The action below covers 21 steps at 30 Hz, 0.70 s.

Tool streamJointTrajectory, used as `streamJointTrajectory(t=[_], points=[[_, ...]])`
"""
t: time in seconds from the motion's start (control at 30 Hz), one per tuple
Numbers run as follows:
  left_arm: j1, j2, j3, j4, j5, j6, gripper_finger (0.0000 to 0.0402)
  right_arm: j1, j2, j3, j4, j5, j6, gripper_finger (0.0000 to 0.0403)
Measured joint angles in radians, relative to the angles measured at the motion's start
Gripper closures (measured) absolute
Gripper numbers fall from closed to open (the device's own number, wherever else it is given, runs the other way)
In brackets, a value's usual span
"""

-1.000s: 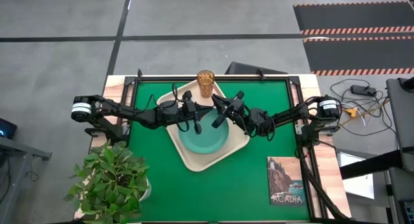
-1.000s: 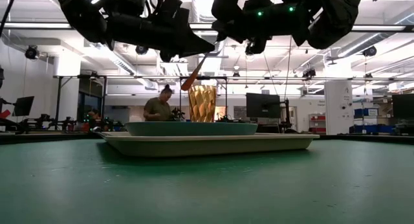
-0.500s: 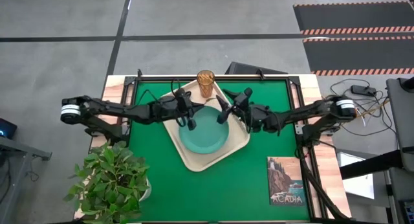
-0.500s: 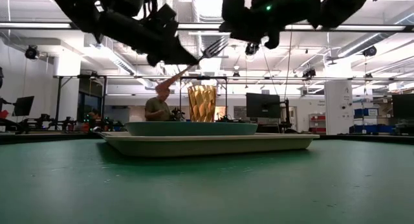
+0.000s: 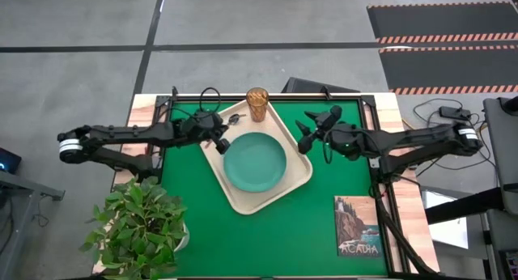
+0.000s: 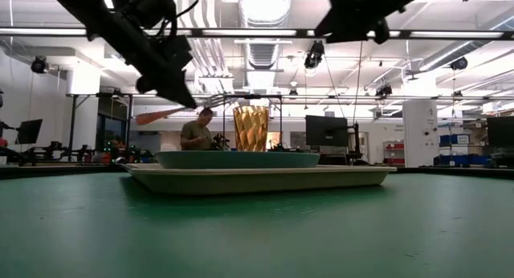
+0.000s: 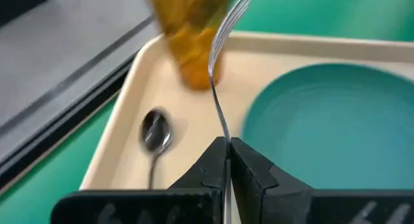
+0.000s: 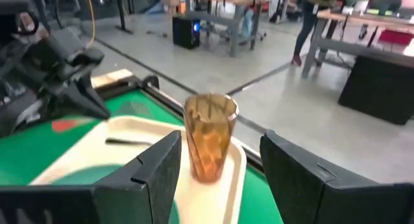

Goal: Pick and place plate/cup/fork/spoon on tray
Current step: Put the orange fork on the white tray under the black spoon

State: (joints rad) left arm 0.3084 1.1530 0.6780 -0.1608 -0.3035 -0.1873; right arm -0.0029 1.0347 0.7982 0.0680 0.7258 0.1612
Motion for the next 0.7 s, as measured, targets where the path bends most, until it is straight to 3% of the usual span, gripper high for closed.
streamJointTrajectory(t=[0.2, 0.4, 0.7], points=[[0.05, -0.011, -0.05, -0.031, -0.011, -0.053, 0.0401, 0.035, -0.072, 0.0, -0.157, 0.0, 0.024, 0.0204], [0.091, 0.067, -0.067, -0.023, 0.023, -0.096, 0.0401, 0.064, -0.077, -0.001, -0.202, -0.001, 0.021, 0.0204], [0.168, 0.221, -0.069, 0.063, 0.208, -0.119, 0.0401, 0.071, -0.064, -0.003, -0.217, -0.001, 0.01, 0.0204]])
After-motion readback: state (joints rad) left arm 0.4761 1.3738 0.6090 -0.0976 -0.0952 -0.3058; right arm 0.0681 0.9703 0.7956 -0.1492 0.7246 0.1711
